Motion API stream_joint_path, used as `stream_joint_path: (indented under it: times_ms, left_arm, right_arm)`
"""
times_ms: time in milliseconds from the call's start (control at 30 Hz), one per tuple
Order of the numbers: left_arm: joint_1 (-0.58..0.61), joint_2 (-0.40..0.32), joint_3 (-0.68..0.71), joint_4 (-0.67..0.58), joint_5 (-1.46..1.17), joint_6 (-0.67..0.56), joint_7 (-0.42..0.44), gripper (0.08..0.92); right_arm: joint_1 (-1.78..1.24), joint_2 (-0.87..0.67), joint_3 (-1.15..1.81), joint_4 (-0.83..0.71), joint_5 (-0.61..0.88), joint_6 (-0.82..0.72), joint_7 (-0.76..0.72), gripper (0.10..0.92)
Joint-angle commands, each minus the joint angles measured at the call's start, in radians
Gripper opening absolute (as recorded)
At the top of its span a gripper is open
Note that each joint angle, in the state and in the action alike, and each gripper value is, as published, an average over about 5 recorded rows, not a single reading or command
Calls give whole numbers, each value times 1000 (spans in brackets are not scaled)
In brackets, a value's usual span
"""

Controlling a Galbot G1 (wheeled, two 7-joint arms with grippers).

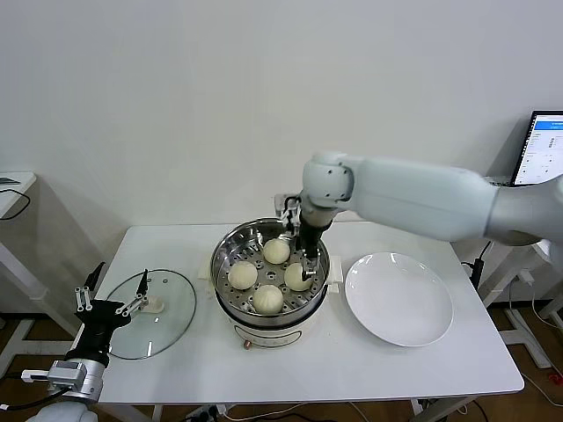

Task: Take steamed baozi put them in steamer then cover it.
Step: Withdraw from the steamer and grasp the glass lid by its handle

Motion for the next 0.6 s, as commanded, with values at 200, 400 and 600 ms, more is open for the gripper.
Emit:
stream_joint_path:
  times_ms: [200, 400, 600]
  left_arm:
    - [-5, -7, 9, -2, 4, -3, -10, 823]
    - [-23, -17, 7, 11, -3, -2, -19, 823]
    - [-33, -23, 4, 26, -7, -12, -22, 823]
  right_arm:
    - [-234, -396, 472, 129, 15, 99, 53, 823]
    - [-596, -499, 813, 135, 183, 375, 451, 823]
    - [-1025, -508, 1189, 201, 292, 617, 782, 823]
